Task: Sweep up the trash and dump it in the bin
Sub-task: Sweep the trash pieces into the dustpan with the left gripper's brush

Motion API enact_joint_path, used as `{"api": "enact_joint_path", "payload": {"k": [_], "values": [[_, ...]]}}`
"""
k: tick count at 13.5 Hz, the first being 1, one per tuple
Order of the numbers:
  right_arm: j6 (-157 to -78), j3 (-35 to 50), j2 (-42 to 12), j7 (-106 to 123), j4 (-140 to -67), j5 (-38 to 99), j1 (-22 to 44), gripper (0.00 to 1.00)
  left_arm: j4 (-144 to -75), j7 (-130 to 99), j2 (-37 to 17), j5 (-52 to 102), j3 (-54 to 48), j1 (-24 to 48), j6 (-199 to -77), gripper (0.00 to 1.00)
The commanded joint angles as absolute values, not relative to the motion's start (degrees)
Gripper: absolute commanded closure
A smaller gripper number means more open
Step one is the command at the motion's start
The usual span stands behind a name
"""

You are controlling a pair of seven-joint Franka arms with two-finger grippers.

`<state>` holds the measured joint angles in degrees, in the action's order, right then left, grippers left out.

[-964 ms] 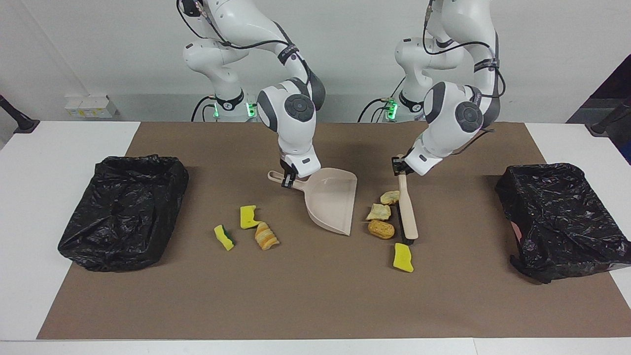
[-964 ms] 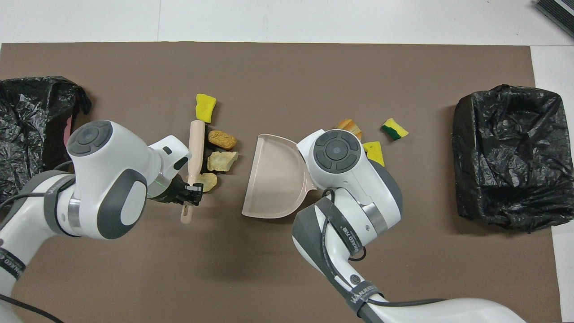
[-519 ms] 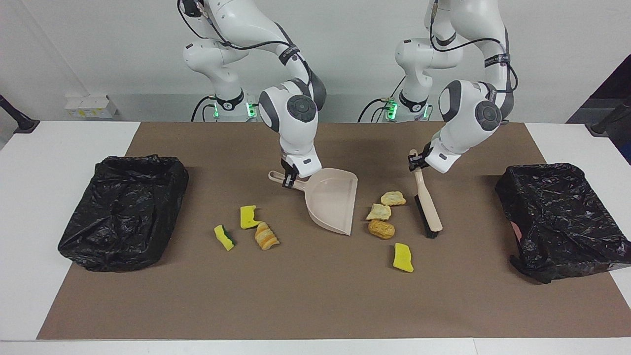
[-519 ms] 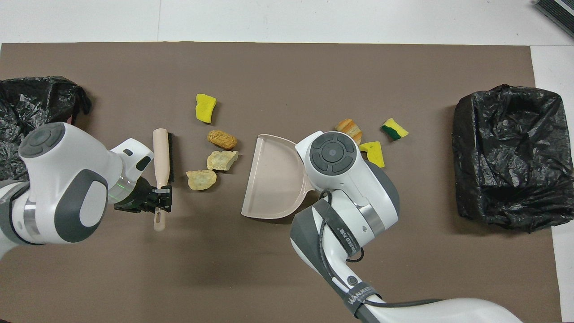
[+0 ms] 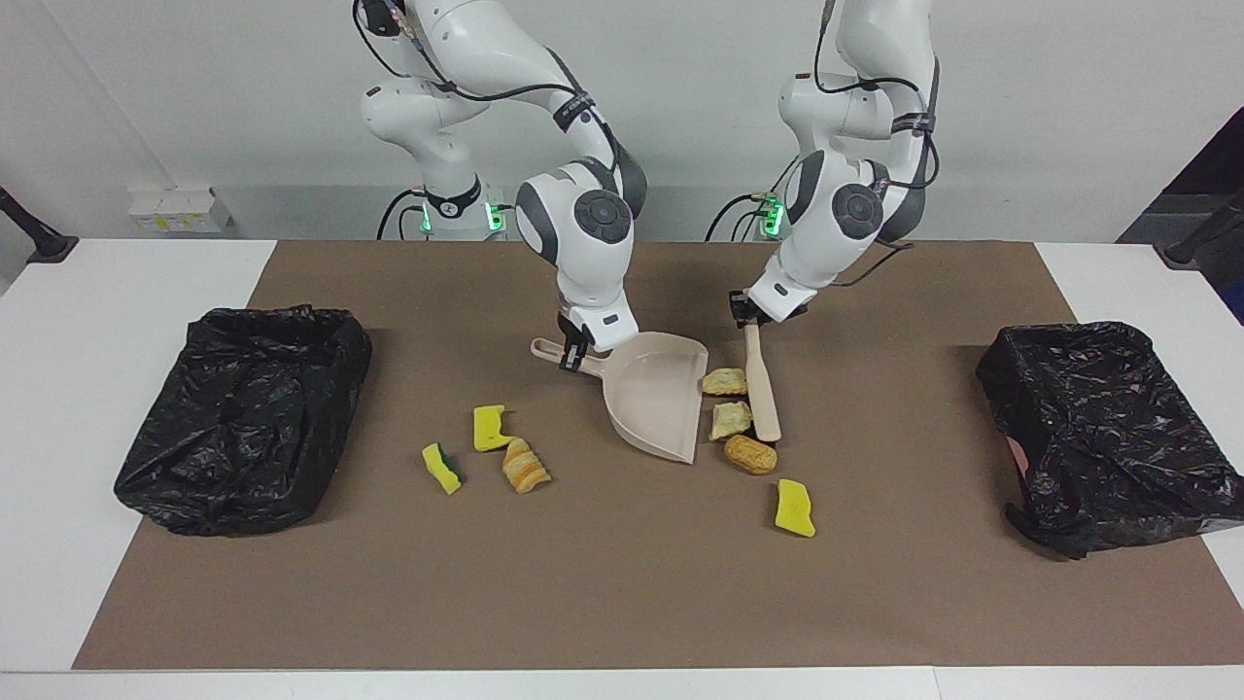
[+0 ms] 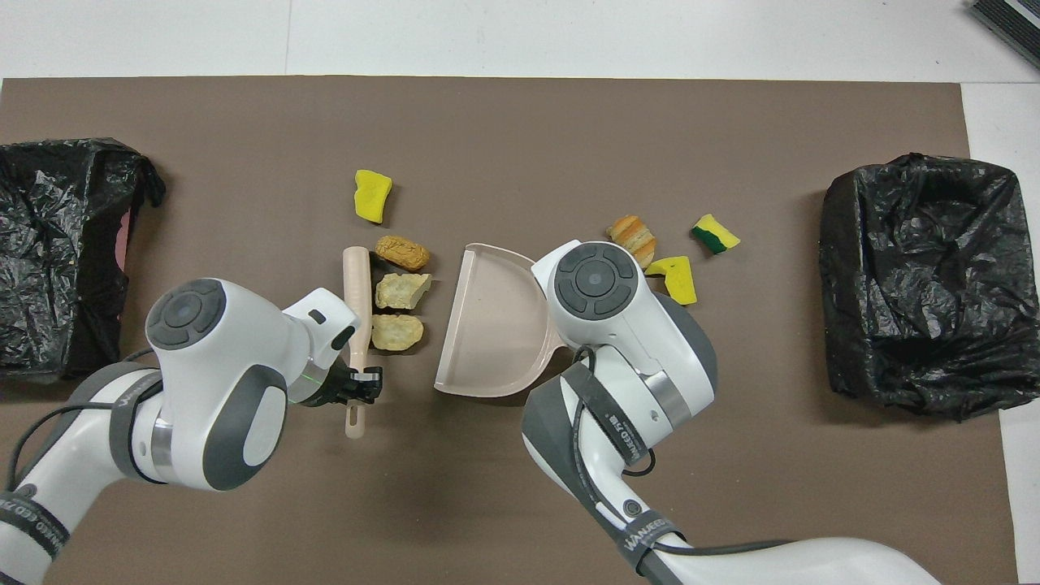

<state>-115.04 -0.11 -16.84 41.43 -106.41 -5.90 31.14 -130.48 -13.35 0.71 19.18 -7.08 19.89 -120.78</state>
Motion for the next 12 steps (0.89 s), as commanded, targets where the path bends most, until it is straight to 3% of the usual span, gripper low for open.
{"api": "enact_joint_path", "payload": {"k": [1, 7, 12], "values": [[-115.7, 0.1, -17.1, 39.6, -106.8, -7.3, 31.4, 1.00, -128.3, -11.6, 0.1, 22.0, -6.3, 23.4, -120.2, 1.00], [-115.2, 0.1, -17.1, 39.3, -106.8, -7.3, 31.4, 1.00, -117.8, -10.5, 2.3, 21.5, -5.5, 21.0, -103.0, 1.00], [-114.9, 0.1, -17.1, 39.1, -106.5, -7.3, 31.5, 1.00, -110.8, 2.2, -2.2, 11.1, -5.4, 14.9, -100.6, 1.00]]}}
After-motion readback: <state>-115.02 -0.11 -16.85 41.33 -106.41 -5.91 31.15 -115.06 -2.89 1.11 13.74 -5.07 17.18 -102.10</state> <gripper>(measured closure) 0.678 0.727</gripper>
